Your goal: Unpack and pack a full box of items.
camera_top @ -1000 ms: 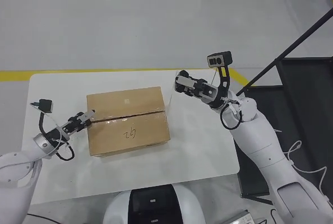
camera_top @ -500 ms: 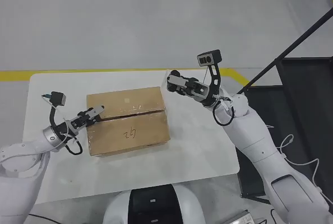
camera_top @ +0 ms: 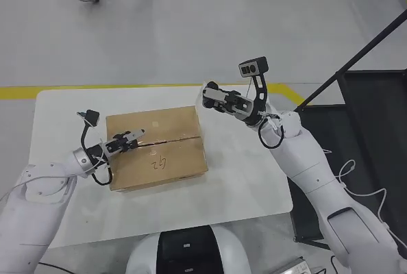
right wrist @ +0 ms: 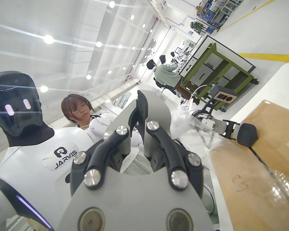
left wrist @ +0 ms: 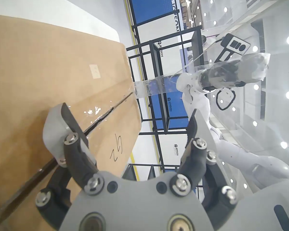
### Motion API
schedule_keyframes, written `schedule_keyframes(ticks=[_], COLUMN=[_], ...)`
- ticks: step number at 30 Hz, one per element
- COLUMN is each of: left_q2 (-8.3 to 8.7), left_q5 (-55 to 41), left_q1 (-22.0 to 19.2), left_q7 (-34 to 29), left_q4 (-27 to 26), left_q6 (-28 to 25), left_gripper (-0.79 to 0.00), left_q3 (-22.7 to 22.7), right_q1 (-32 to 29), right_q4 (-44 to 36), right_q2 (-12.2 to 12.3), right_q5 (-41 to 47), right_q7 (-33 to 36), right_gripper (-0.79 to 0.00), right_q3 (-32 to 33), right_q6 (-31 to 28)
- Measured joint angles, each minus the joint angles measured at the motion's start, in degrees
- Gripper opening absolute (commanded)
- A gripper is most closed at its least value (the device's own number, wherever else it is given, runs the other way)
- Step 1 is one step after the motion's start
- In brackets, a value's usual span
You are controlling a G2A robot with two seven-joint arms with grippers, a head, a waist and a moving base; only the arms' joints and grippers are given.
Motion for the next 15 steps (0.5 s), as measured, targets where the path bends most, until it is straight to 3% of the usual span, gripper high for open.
schedule_keyframes(ticks=[7, 15], left_q2=[0.08, 0.12], left_q5=[0.73, -0.64], left_q1=[1.16, 1.78], left_q7=[0.55, 0.33], left_q4=[-0.11, -0.79], left_q6=[0.64, 0.56], left_gripper=[0.0, 0.0], left_q3=[-0.57, -1.57], right_q1=[1.1, 3.95], right_q4=[1.1, 4.93], right_q2=[-0.99, -3.78], right_q5=[1.61, 4.16], right_q7=[1.56, 2.77], right_gripper=[-0.785, -0.785], right_q3=[-1.3, -7.35], right_q6=[-0.08, 0.41])
